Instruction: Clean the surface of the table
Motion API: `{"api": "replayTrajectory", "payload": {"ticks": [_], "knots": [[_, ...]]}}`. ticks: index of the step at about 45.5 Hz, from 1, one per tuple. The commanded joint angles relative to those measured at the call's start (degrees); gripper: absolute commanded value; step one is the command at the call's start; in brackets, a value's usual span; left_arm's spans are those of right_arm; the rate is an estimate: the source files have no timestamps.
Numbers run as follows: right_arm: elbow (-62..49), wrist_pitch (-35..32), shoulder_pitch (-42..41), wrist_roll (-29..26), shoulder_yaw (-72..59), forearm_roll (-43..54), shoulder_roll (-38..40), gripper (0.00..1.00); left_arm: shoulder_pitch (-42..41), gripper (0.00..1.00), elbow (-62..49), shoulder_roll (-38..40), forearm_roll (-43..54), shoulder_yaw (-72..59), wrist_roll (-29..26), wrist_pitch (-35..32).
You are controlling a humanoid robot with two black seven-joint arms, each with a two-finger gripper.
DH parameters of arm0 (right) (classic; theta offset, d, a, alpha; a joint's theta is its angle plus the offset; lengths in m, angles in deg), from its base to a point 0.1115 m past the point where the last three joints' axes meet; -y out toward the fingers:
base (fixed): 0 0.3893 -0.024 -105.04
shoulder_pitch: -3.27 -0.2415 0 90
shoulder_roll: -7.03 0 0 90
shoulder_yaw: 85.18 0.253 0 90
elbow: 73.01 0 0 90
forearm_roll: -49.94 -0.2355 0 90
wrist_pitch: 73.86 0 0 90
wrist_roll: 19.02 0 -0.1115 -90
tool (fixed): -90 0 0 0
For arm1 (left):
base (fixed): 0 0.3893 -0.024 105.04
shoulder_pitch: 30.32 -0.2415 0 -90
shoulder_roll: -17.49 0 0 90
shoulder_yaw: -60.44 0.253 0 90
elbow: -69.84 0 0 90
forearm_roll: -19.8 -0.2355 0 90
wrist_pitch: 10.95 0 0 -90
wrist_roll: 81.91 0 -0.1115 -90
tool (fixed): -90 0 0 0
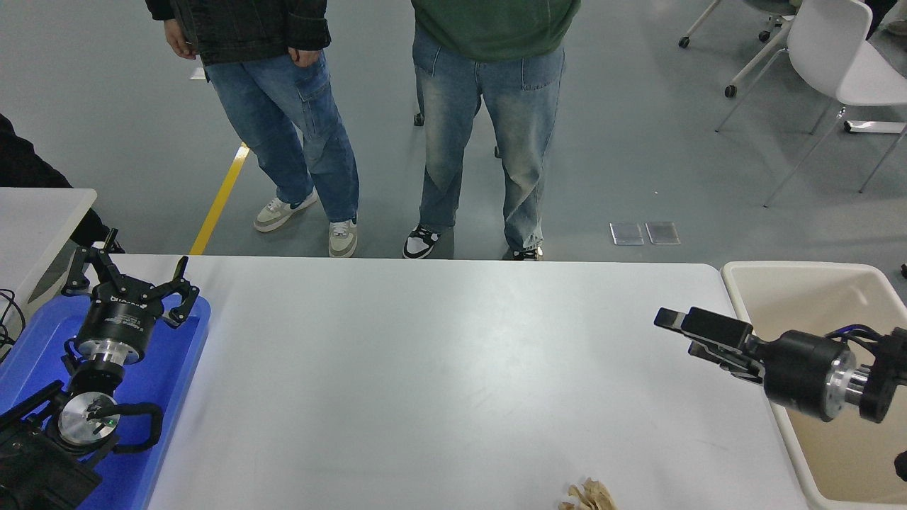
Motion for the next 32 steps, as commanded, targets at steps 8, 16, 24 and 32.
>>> {"api": "replayTrajectory", "payload": {"ticks": [8, 16, 24, 32], "knots": [[0.88, -1.05, -0.14, 1.09, -8.55, 30.91, -2.09, 1.0, 0.0, 1.0, 0.0, 0.08, -0.02, 0.0, 0.03, 0.0], [0.88, -1.05, -0.75, 2.76, -13.12, 35.23, -4.55, 1.0, 0.0, 1.0, 0.0, 0.08, -0.02, 0.0, -0.06, 0.0], [0.46, -1.05, -0.75, 3.2, -15.59, 35.5, -8.94, 1.0, 0.0, 1.0, 0.0, 0.0, -0.02, 0.0, 0.03, 0.0], [-2.43, -0.61, -0.14, 2.59, -15.5, 35.41, -13.42, 0.99, 0.0, 1.0, 0.0, 0.0, -0.02, 0.0, 0.03, 0.0]]}}
